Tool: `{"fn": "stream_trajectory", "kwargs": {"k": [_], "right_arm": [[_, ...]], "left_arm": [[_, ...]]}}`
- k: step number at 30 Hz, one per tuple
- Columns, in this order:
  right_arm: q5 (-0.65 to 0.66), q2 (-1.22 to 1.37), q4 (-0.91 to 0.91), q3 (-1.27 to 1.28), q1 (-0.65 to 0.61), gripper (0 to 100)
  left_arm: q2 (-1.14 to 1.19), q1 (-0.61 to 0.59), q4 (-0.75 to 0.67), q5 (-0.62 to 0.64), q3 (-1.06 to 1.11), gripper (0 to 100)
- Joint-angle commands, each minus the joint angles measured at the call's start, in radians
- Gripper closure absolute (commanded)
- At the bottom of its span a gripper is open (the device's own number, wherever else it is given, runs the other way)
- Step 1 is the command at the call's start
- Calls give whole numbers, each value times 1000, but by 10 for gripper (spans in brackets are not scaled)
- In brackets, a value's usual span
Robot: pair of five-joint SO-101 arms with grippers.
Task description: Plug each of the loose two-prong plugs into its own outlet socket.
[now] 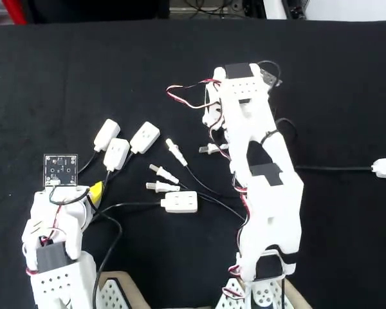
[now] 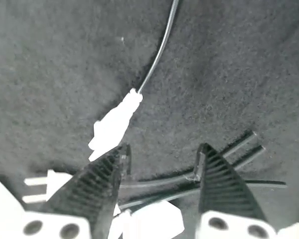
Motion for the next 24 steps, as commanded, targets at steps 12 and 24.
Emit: {"fn": "stream_trajectory", "kwargs": {"k": [12,24], "right_arm": [[-100,116,-190,10,-60,780],[-55,127,-195,10,-58,936]], "left_arm": [[0,-2,-12,-6,18,683],[0,-2,-12,-6,18,683]]}}
